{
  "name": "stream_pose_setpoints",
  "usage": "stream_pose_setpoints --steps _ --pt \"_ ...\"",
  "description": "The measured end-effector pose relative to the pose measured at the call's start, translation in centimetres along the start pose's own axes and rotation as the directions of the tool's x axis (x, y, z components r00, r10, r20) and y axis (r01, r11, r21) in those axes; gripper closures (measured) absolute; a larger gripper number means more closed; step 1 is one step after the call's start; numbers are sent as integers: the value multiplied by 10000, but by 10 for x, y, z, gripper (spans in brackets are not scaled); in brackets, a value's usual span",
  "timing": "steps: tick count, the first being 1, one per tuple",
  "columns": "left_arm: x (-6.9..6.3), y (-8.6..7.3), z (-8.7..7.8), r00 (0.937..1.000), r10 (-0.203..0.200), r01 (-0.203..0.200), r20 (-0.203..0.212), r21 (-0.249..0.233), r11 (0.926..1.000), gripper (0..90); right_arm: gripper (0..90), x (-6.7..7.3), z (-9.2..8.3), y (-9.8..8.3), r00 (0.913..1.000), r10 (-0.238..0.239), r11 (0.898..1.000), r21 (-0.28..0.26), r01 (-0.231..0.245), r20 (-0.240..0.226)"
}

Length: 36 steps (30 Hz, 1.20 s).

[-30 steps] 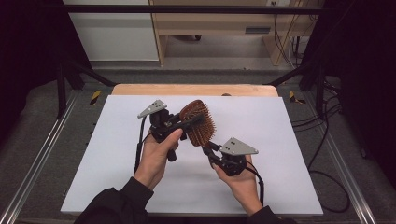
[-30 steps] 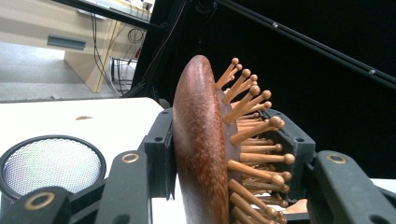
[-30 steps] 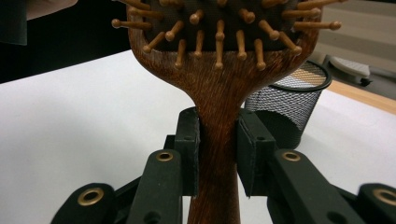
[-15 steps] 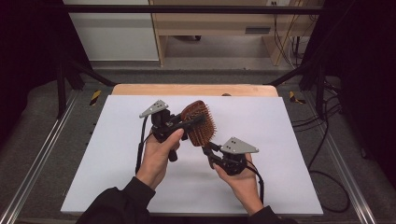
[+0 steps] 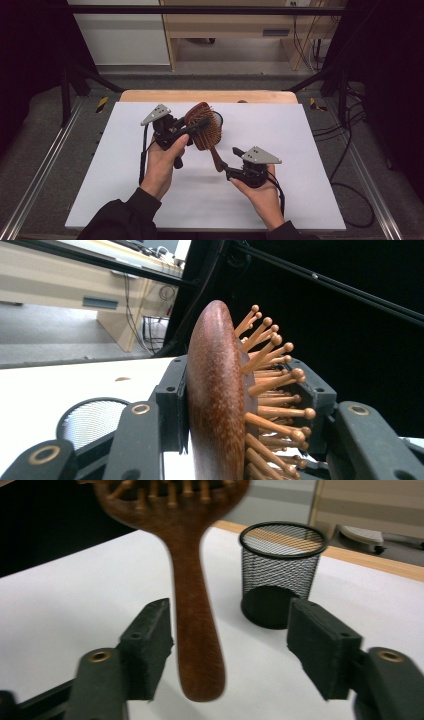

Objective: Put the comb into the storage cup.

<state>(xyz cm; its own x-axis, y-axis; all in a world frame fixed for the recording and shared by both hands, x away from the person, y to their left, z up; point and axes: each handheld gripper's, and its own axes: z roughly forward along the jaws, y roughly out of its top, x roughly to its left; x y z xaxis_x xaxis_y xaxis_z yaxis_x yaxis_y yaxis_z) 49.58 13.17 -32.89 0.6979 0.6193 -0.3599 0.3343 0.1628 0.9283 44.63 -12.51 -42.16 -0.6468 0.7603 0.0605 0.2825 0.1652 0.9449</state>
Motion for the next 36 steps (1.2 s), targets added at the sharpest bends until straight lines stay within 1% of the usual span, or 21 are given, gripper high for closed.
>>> stream_pose_setpoints --steps 1,2,5,6,9,12,14,17,21,25,28,32,36 --pt "1 1 -1 10000 7 -7 -27 -36 10000 511 315 -1 0 0 10000 81 10000 -54 -81 -38" --pt "1 1 -2 10000 23 -23 -59 -78 10000 511 297 -2 0 -1 10000 57 9998 -193 -57 -43" --pt "2 3 -5 9999 51 -53 -111 -137 9999 510 241 -4 2 -5 9983 -443 9980 -441 460 390" --pt "2 3 -5 9999 46 -47 -106 -141 9999 510 230 -6 2 -5 9981 -459 9982 -368 474 414" --pt "1 5 -6 9999 94 -96 -134 -179 9998 510 180 -10 0 -7 9993 -291 9994 -181 294 214" --pt "-1 6 -6 9998 115 -119 -141 -250 9996 510 122 -14 -4 -8 9994 -332 9994 -64 332 -18" --pt "-2 7 -6 9998 155 -158 -103 -292 9994 510 92 -17 -6 -9 9994 -354 9994 9 354 -38" --pt "-3 8 -5 9998 154 -157 -82 -375 9992 510 51 -19 -9 -9 9988 -484 9988 74 483 87" --pt "-3 9 -5 9997 185 -190 -136 -390 9991 509 43 -24 -13 -10 9987 -423 9991 47 422 267" --pt "-5 12 -6 9996 250 -255 -142 -411 9988 509 41 -32 -20 -11 9987 -290 9996 -16 291 420" --pt "-5 14 -8 9995 295 -297 -60 -430 9986 509 42 -39 -29 -12 9981 -106 9998 -189 118 610" --pt "-7 16 -7 9993 353 -358 -110 -452 9983 509 46 -47 -40 -14 9961 22 9995 -302 4 878" --pt "-9 21 -7 9992 394 -399 -116 -502 9979 508 46 -50 -54 -21 9931 47 9995 -317 -10 1175"
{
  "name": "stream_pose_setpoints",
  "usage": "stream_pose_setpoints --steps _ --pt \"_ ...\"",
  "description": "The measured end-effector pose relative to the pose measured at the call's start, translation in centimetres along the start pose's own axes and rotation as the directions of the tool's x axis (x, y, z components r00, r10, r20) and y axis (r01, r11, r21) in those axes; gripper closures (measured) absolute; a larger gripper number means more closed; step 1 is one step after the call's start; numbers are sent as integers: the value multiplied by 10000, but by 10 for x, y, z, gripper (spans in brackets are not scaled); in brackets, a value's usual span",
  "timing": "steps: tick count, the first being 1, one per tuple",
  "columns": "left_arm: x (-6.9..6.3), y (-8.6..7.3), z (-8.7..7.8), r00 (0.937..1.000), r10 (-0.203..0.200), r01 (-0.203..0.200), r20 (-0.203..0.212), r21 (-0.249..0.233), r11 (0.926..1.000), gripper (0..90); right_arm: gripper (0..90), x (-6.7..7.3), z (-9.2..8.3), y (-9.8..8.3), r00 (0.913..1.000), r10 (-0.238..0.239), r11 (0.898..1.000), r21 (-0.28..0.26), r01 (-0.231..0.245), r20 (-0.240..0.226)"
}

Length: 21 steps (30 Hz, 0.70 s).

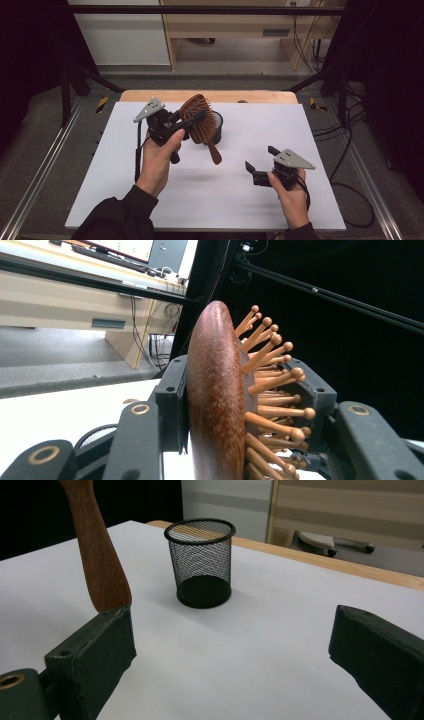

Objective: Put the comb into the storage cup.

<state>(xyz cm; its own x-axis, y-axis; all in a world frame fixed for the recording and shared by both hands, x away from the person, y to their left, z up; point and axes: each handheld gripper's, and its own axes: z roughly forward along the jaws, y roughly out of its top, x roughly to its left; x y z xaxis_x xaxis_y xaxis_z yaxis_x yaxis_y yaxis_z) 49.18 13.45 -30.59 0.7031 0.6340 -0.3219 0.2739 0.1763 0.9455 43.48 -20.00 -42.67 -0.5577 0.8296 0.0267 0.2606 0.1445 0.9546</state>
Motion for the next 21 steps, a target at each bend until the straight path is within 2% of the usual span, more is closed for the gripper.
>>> stream_pose_setpoints --steps 4,7,12,16,21 --pt "-3 4 2 10000 82 -82 -11 -131 9999 508 43 -5 -14 -7 9990 -230 9996 177 223 371" --pt "-5 7 3 9999 125 -126 -30 -172 9998 508 37 -10 -19 -13 9984 -176 9998 115 170 528" --pt "-7 8 7 9999 135 -133 41 -247 9996 508 39 -12 -17 -20 9949 -557 9984 62 553 841" --pt "-7 9 10 10000 35 -34 33 -297 9996 508 44 -11 -13 -21 9932 -857 9963 15 858 782" --pt "-10 13 12 9999 90 -87 105 -326 9994 508 43 -13 -13 -22 9931 -856 9962 -107 868 807"
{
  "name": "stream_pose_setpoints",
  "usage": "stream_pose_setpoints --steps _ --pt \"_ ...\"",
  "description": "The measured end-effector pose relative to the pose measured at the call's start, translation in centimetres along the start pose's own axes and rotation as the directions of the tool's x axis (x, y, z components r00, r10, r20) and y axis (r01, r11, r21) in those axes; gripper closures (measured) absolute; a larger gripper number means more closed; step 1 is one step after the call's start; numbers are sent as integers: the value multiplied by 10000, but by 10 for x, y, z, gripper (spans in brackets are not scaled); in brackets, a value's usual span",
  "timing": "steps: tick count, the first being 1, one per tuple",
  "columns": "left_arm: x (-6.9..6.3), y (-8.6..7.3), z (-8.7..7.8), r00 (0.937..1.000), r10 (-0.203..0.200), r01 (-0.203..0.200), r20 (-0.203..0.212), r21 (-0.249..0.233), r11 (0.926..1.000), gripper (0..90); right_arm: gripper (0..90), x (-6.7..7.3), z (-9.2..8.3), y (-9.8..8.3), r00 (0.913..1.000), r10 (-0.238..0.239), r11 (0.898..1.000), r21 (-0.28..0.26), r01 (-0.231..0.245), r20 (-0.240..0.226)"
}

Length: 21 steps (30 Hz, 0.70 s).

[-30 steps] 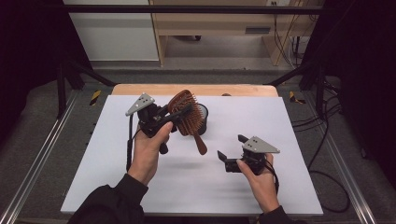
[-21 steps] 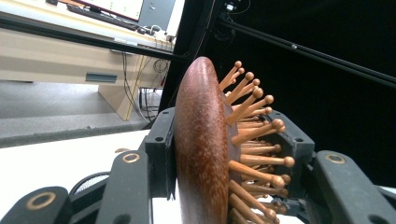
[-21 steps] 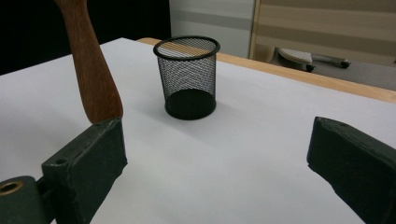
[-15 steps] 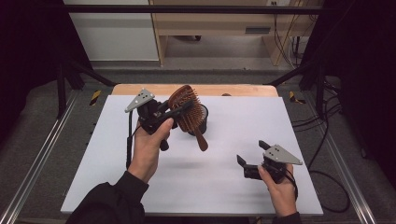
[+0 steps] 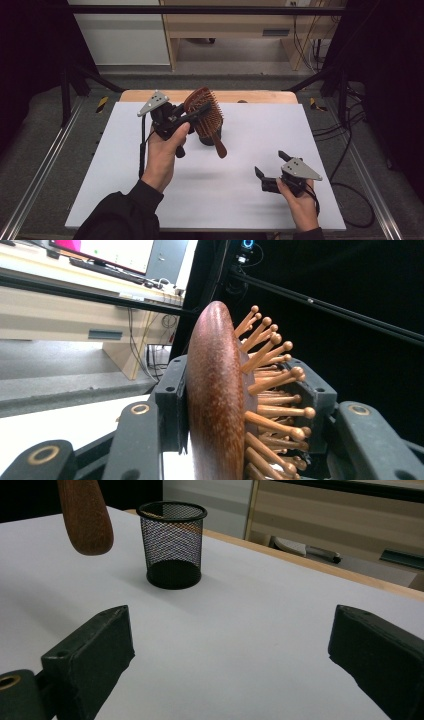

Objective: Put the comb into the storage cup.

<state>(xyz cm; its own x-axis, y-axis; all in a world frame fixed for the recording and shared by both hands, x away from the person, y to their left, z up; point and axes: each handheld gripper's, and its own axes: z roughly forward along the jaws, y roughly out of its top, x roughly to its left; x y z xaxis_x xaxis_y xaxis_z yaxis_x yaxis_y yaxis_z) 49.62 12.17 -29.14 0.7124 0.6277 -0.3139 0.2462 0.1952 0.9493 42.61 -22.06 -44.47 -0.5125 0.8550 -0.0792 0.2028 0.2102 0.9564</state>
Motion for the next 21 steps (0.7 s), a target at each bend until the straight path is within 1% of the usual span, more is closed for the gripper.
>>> stream_pose_setpoints --steps 7,14,21 --pt "-1 6 2 10000 76 -76 -4 -106 9999 508 39 -1 1 -1 9999 110 9999 88 -109 -78" --pt "2 10 1 10000 -55 54 -76 -222 9997 507 36 0 2 -2 9998 119 9998 129 -117 -140" --pt "4 16 0 9999 18 -23 -155 -308 9995 507 36 0 2 -2 9998 166 9997 165 -164 -109"
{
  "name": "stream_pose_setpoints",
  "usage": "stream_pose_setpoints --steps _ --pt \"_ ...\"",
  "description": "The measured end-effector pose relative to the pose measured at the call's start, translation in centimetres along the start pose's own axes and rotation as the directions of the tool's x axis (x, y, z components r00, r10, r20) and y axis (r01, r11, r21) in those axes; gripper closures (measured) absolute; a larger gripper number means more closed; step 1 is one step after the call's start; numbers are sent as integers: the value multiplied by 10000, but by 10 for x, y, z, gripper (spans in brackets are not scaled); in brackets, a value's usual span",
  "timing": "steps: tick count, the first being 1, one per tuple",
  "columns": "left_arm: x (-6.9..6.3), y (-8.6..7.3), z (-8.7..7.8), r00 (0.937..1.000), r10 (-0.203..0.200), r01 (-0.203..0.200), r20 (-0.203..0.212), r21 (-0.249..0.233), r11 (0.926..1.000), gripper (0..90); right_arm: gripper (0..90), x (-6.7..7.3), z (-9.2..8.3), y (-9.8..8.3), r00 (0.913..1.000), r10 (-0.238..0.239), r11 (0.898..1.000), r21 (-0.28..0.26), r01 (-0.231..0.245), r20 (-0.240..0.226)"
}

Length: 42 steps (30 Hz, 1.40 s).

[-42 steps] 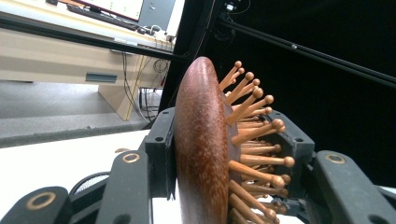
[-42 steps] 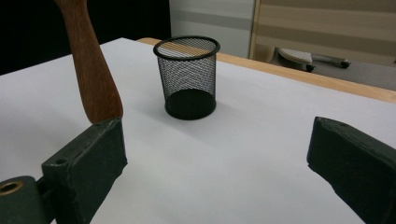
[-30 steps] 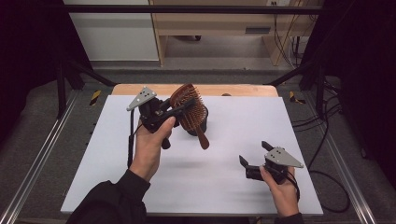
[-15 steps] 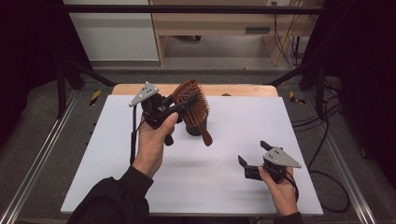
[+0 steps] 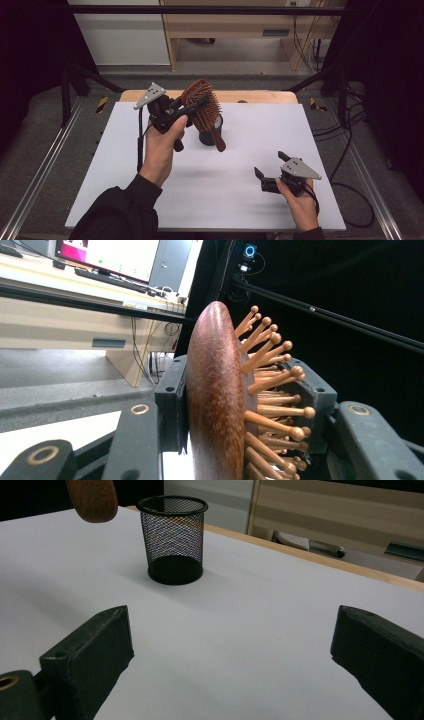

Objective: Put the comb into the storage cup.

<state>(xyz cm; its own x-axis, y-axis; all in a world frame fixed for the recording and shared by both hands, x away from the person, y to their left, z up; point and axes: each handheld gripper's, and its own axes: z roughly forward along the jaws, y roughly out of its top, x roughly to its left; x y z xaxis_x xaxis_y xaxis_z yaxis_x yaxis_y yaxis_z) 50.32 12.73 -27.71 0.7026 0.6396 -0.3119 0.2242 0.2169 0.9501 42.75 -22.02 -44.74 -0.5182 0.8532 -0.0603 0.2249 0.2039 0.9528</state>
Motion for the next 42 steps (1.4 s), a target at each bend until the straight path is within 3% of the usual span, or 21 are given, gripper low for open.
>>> stream_pose_setpoints --steps 18,42 --pt "1 23 2 9994 234 -244 -271 -406 9989 507 36 1 1 -1 9999 10 10000 49 -9 -105" --pt "14 38 17 9939 729 -787 -824 -686 9945 508 36 2 1 -1 9999 22 10000 85 -20 -135"
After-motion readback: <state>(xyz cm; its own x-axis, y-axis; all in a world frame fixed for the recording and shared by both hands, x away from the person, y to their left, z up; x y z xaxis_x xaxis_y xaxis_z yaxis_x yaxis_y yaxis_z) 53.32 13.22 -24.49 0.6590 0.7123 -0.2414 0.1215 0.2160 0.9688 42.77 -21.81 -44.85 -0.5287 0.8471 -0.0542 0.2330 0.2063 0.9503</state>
